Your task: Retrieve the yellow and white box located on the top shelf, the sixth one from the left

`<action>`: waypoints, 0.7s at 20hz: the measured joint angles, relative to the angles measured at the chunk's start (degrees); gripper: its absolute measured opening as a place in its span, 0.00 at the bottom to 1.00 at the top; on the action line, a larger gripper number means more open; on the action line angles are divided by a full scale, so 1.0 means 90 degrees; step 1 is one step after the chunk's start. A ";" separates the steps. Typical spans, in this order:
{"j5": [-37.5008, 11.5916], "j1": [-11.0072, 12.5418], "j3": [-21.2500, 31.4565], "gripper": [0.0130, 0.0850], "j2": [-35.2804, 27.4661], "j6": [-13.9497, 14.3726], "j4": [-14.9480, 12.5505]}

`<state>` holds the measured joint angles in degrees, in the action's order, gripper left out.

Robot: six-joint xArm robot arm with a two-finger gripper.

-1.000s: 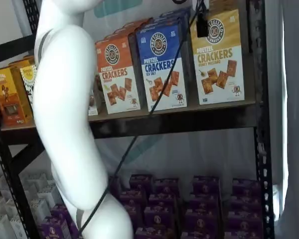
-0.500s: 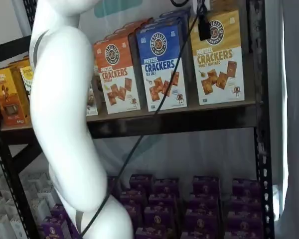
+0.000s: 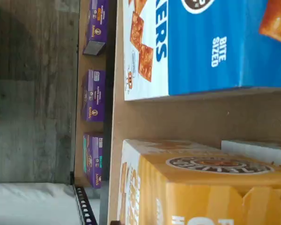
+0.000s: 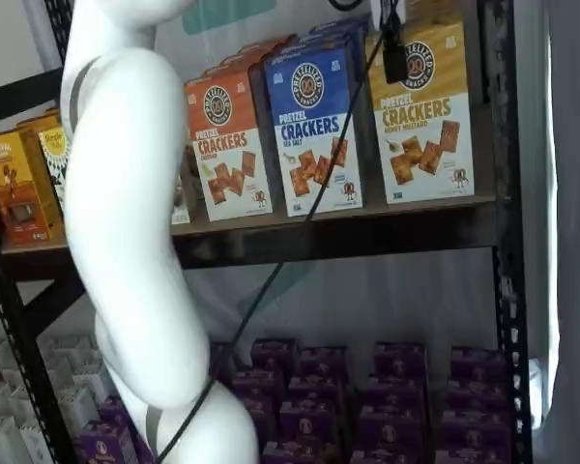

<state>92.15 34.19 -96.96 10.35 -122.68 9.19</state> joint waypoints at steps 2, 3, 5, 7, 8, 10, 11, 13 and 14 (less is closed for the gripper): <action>-0.0007 0.0014 0.0020 1.00 0.0013 -0.0005 0.0027; -0.0005 0.0021 0.0020 1.00 0.0015 -0.0009 0.0039; 0.0035 0.0046 -0.0014 0.94 0.0001 -0.0013 0.0086; 0.0056 0.0060 -0.0036 0.89 -0.0007 -0.0018 0.0110; 0.0041 0.0069 -0.0031 0.83 0.0003 -0.0029 0.0114; 0.0000 0.0072 -0.0002 0.83 0.0027 -0.0042 0.0107; -0.0003 0.0074 -0.0001 0.83 0.0031 -0.0046 0.0105; -0.0003 0.0082 0.0000 0.83 0.0042 -0.0052 0.0110; 0.0000 0.0088 -0.0001 0.83 0.0046 -0.0057 0.0116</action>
<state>92.16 34.98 -96.97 10.77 -123.19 10.23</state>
